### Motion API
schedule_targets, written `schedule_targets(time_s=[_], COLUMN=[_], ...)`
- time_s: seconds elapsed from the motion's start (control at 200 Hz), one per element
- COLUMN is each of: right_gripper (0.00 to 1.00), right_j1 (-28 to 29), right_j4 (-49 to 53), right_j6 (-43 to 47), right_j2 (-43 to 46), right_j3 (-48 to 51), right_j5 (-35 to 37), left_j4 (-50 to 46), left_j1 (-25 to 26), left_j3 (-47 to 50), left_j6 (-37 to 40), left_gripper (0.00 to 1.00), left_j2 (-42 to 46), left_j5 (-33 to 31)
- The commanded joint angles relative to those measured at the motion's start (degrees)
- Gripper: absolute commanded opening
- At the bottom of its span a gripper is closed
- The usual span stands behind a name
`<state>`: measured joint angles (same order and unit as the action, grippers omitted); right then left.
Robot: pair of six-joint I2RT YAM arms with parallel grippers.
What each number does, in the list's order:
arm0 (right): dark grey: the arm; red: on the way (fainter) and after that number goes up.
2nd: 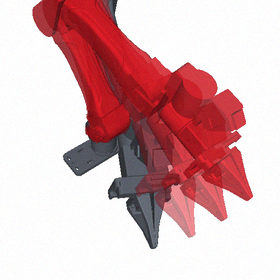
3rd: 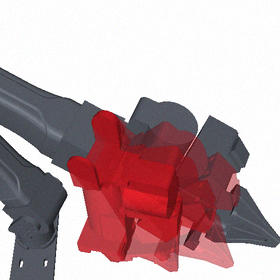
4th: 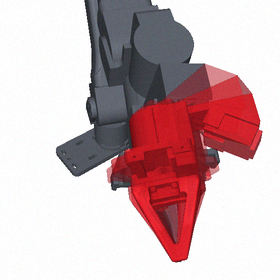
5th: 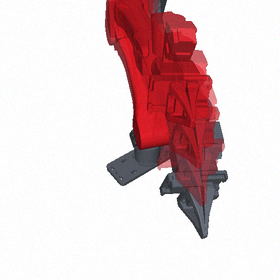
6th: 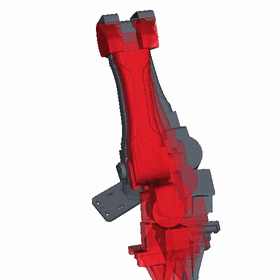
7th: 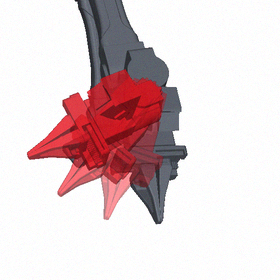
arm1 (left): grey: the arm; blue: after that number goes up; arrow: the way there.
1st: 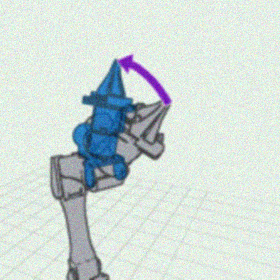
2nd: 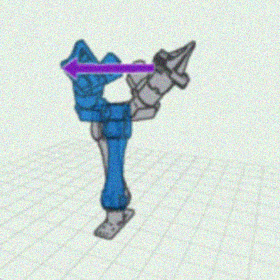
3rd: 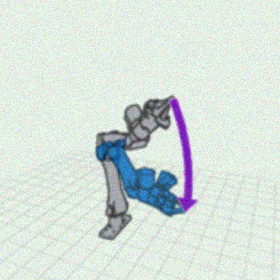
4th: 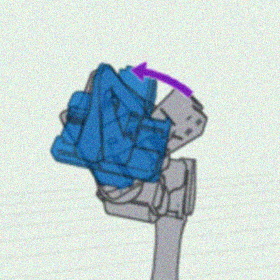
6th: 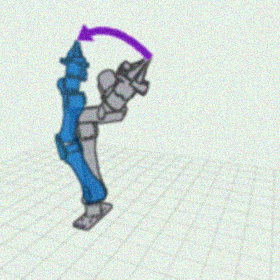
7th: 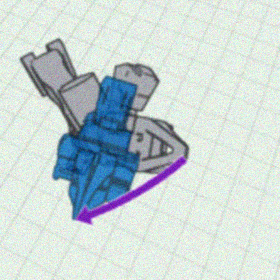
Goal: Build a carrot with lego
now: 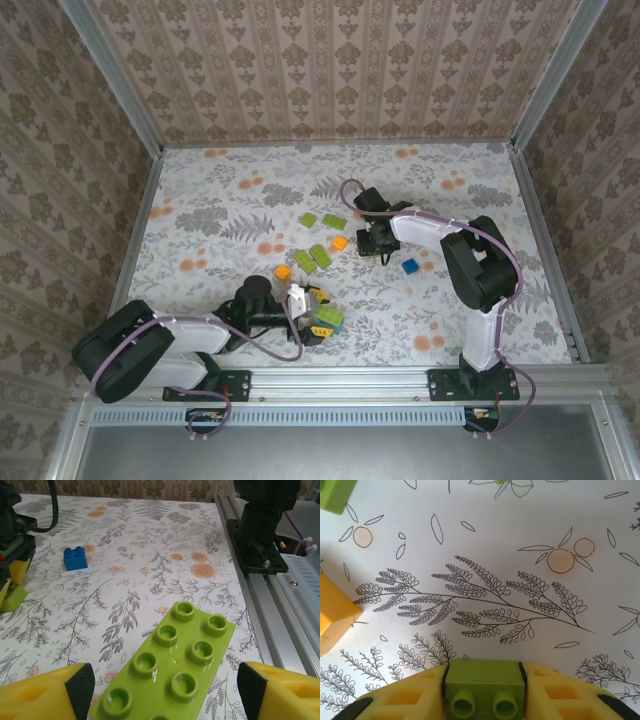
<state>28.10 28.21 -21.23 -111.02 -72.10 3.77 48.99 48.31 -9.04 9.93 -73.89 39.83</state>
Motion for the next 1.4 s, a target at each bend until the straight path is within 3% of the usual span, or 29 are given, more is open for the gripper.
schedule_targets(time_s=[0.0,0.175,0.365,0.87,1.075,1.395], right_gripper=[0.37,0.36,0.35,0.31,0.31,0.31], right_j1=[0.0,0.1,0.6,0.7,1.6,5.1], right_j4=[2.3,2.3,4.2,5.1,5.4,9.8], right_j6=[-0.5,-0.8,-1.2,-2.3,-2.6,-4.4], right_j2=[0.3,0.7,1.4,5.9,7.8,17.4], right_j3=[0.7,1.4,1.3,4.8,5.9,8.9], right_j5=[-1.9,-1.9,-1.8,-0.9,-1.1,-2.5], left_j4=[1.1,-0.2,-3.4,-3.3,-3.2,-3.4], left_j1=[0.3,0.3,0.3,0.3,0.4,0.3], left_j3=[-1.7,-1.9,-1.0,-1.7,-1.8,-2.3], left_j6=[0.8,1.4,2.3,2.7,2.6,3.1], left_gripper=[0.72,0.53,0.42,0.41,0.49,0.49], left_j2=[-1.7,-2.0,2.1,-0.6,-1.1,-2.1], left_j5=[2.5,1.9,0.5,-0.2,-0.2,0.1])
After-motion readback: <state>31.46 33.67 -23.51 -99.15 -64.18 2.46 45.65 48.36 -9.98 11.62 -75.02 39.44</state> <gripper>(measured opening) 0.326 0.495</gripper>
